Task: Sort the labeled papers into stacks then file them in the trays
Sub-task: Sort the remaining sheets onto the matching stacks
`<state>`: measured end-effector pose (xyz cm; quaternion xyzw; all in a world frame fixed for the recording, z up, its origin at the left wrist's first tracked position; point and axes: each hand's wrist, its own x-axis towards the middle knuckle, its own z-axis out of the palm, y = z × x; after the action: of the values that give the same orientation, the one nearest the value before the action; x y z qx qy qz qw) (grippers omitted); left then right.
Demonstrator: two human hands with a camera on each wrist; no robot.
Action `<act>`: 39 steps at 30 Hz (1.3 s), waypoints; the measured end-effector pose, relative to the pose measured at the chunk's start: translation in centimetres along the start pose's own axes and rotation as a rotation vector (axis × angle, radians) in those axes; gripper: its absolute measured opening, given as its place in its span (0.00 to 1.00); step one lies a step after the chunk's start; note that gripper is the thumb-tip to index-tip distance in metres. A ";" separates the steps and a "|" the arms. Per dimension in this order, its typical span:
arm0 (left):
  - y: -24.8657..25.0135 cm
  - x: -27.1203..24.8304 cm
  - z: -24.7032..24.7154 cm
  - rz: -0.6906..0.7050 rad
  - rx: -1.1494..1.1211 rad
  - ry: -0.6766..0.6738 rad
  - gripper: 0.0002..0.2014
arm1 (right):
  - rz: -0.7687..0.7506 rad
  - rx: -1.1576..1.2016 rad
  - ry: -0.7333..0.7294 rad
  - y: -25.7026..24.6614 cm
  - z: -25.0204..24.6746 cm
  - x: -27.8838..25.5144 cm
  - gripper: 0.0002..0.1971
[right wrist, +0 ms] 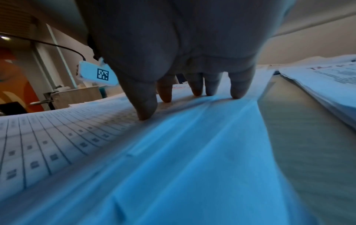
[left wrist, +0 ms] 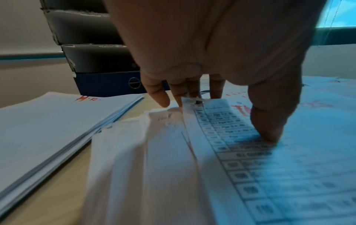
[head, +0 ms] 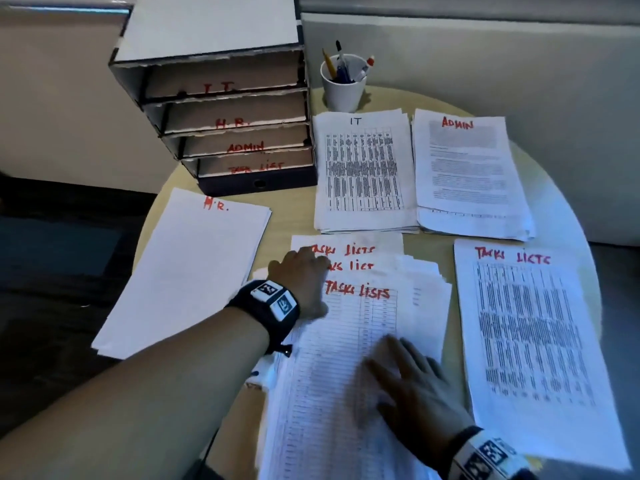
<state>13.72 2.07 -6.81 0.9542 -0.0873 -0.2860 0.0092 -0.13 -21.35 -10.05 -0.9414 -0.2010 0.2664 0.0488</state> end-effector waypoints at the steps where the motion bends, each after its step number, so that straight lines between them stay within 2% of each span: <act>1: 0.0 0.0 0.1 -0.013 -0.008 0.004 0.41 | 0.012 0.001 -0.013 0.0 0.0 -0.1 0.37; 4: -0.2 -0.2 0.3 -0.051 -0.067 0.031 0.39 | 0.024 0.074 -0.034 -0.2 -0.3 -0.5 0.35; 9: -1.0 -1.2 0.7 -0.020 -0.059 0.159 0.20 | -0.014 0.116 -0.001 -0.3 -0.6 -0.9 0.34; 16: -1.8 -2.4 2.4 0.013 -0.115 0.306 0.13 | 0.010 0.150 0.003 -0.5 -0.9 -1.0 0.35; 18: -1.9 -2.3 2.3 -0.022 -0.181 0.318 0.10 | 0.011 0.163 -0.007 -0.5 -0.9 -1.0 0.35; 20: -2.2 -2.4 1.8 -0.028 -0.320 0.269 0.06 | 0.004 0.162 0.003 -0.4 -1.1 -1.0 0.34; 22: -2.5 -3.2 1.1 0.034 -0.490 0.225 0.03 | -0.006 0.264 0.112 -0.2 -1.4 -1.1 0.33; 23: -2.6 -3.8 0.7 0.080 -0.552 0.223 0.02 | 0.036 0.368 0.226 0.1 -1.4 -1.1 0.36; 26: -3.1 -6.3 0.4 0.175 -0.689 0.227 0.04 | 0.342 0.807 0.565 0.8 -2.0 -0.8 0.49; 28: -3.9 -7.8 0.7 0.219 -0.796 0.188 0.08 | 0.482 1.153 0.620 1.3 -2.9 -0.3 0.50; 29: -4.2 -8.4 0.8 0.242 -0.832 0.154 0.09 | 0.502 1.237 0.605 1.4 -3.4 -0.2 0.47; 30: -4.5 -8.8 0.8 0.259 -0.862 0.113 0.09 | 0.485 1.224 0.577 1.6 -3.9 -0.2 0.41; 33: -5.3 -8.7 0.6 0.213 -0.952 -0.019 0.06 | 0.356 1.226 0.485 1.5 -4.9 -0.3 0.14; 34: -5.5 -8.1 0.4 0.176 -0.969 -0.009 0.06 | 0.321 1.234 0.455 1.4 -5.0 -0.4 0.10; 36: -5.9 -6.4 0.1 0.109 -0.912 0.108 0.10 | 0.283 1.197 0.445 1.7 -4.5 -0.7 0.12; 38: -5.9 -4.5 -0.2 0.072 -0.653 0.172 0.12 | 0.266 1.184 0.461 2.2 -3.9 -0.9 0.14; 39: -5.4 -3.9 -0.3 0.066 -0.487 0.143 0.16 | 0.264 1.209 0.459 2.3 -3.6 -1.0 0.14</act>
<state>11.58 8.06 -4.82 0.9383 -0.0462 -0.2300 0.2542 1.77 -23.83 -6.92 -0.7976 0.1169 0.1287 0.5776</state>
